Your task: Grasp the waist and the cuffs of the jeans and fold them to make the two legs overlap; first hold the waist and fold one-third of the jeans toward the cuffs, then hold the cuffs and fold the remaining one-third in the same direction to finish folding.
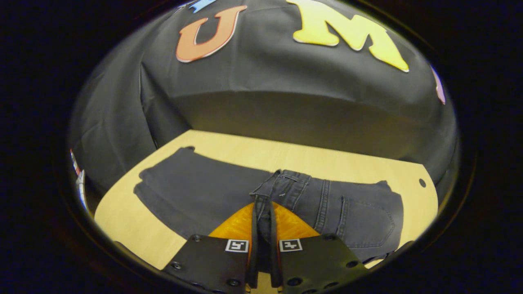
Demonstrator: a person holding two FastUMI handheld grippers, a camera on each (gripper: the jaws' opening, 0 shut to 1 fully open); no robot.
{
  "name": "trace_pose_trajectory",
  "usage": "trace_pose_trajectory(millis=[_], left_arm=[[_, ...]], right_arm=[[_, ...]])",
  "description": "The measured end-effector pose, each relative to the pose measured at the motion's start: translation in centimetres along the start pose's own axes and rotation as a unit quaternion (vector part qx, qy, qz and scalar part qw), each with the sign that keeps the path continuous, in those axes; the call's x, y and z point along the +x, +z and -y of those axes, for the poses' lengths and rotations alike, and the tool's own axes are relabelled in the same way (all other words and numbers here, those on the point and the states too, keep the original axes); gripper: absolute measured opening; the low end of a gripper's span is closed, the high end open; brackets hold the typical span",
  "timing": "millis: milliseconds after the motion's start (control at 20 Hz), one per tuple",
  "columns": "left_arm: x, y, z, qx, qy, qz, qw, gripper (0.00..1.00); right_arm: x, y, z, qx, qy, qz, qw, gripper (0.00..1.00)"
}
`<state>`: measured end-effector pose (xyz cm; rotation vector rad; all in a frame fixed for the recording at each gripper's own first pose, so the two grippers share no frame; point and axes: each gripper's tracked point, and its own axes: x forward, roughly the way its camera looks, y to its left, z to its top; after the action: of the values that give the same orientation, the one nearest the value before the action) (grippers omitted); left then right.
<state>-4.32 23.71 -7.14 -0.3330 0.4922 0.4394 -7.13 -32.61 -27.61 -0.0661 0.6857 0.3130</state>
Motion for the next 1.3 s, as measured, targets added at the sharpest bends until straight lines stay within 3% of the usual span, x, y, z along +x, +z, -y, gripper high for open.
trace_pose_trajectory(millis=[100, 250, 350, 550, 600, 750, 900, 1300], left_arm=[[0.7, 0.3, 1.1, -0.001, -0.014, -0.002, 1.0, 0.98], [2.3, 0.6, 2.3, -0.004, -0.038, -0.006, 0.999, 0.98], [3.4, 0.5, 3.8, -0.031, -0.067, -0.018, 0.997, 0.98], [6.8, 0.7, 5.7, -0.092, -0.09, -0.039, 0.991, 0.98], [7.8, 0.9, 6.0, -0.104, -0.093, -0.04, 0.989, 0.98], [11.2, 1.0, 7.5, -0.136, -0.102, -0.056, 0.984, 0.98], [14.3, 0.0, 8.1, -0.163, -0.085, -0.1, 0.978, 0.98], [19.3, -1.0, 10.7, -0.279, -0.067, -0.186, 0.94, 0.98]], right_arm=[[-1.8, 0.6, -0.5, -0.014, 0.025, -0.03, 0.999, 0.12], [-4.6, 1.8, -2.1, -0.017, 0.068, -0.024, 0.997, 0.36], [-7.5, 2.6, -2.2, -0.016, 0.083, -0.016, 0.996, 0.59], [-15.3, 5.1, 0.0, -0.041, 0.094, 0.022, 0.994, 0.77], [-17.4, 5.6, 1.0, -0.056, 0.094, 0.033, 0.993, 0.74], [-22.8, 6.6, 3.9, -0.09, 0.089, 0.056, 0.99, 0.77], [-26.6, 6.6, 6.9, -0.075, 0.085, 0.05, 0.992, 0.9], [-30.9, 5.8, 14.8, -0.023, 0.032, 0.059, 0.997, 0.93]])
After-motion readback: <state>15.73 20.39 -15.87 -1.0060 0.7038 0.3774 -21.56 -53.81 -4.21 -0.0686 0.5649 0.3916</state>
